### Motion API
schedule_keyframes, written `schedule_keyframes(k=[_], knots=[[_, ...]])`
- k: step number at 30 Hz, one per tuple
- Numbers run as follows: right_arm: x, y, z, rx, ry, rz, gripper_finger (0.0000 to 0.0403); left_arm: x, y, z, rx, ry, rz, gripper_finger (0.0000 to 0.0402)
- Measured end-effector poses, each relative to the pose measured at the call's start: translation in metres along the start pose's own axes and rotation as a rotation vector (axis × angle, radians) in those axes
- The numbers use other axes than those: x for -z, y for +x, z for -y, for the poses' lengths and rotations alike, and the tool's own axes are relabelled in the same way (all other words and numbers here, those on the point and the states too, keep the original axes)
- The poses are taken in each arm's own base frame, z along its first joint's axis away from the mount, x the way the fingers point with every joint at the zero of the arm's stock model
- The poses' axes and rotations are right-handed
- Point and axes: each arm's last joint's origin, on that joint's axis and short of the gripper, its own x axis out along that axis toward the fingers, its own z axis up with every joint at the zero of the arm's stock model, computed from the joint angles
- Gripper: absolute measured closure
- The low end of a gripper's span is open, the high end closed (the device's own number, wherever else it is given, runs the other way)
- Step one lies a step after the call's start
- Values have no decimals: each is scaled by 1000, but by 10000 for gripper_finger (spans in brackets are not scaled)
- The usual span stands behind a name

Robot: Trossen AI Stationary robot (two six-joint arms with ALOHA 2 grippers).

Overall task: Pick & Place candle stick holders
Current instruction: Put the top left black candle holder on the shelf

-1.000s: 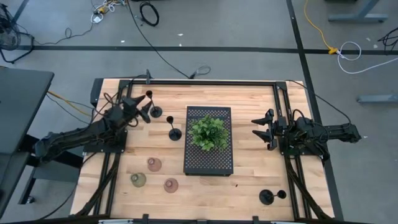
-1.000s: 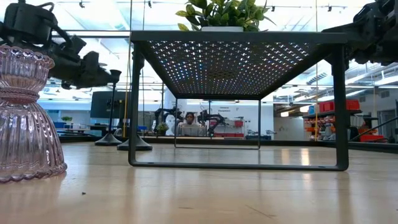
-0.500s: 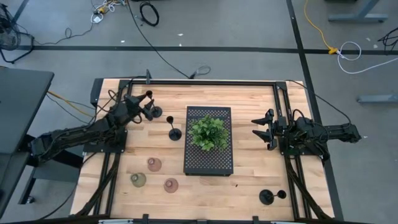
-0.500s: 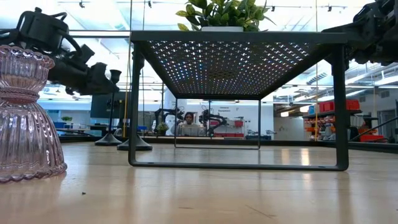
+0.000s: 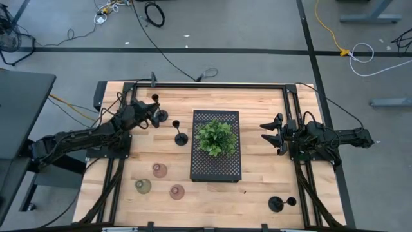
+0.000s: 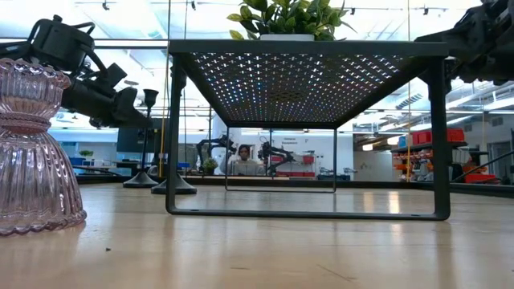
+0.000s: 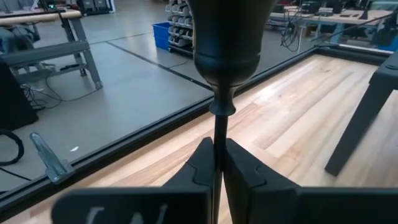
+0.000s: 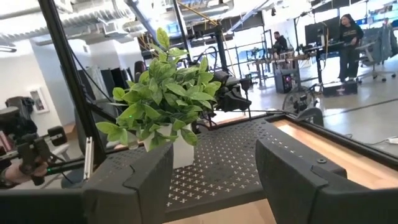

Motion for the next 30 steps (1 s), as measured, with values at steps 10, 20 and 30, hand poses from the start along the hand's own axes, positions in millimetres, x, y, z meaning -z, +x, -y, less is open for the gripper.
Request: schedule_keyframes(k=[10,20,30], knots=[[1,0,0,2,-6,-6,174,0,0,0,-12,0,1,388],[1,0,0,2,16,-7,174,-34,3,6,109,-45,33,388],[2,0,0,4,14,-19,174,-116,-11,10,149,7,-101,388]])
